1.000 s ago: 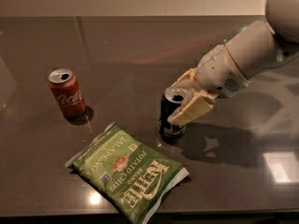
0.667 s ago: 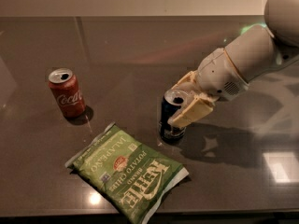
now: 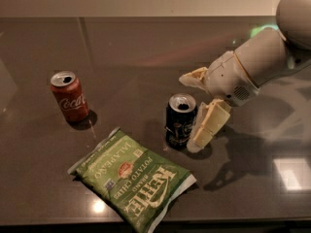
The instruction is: Move pepsi can near green jalapeno chip bag
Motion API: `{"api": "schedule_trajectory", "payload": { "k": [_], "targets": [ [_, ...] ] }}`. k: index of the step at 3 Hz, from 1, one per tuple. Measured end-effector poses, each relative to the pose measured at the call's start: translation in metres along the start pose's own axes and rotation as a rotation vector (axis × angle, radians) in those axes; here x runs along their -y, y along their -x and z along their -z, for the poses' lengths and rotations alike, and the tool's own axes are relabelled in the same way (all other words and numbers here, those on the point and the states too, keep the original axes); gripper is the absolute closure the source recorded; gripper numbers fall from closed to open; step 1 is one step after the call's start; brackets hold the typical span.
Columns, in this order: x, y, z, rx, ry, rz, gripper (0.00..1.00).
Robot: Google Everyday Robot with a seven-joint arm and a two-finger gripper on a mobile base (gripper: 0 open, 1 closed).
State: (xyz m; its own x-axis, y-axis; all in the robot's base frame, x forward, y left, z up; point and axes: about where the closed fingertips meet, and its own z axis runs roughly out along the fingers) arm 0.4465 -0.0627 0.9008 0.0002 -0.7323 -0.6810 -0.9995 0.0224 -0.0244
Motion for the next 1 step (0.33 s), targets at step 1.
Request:
{"api": "schedule_trajectory", "payload": {
  "k": [1],
  "targets": [
    [0.0000,0.0001,0.0000,0.000,0.000,0.000,0.00]
  ]
}}
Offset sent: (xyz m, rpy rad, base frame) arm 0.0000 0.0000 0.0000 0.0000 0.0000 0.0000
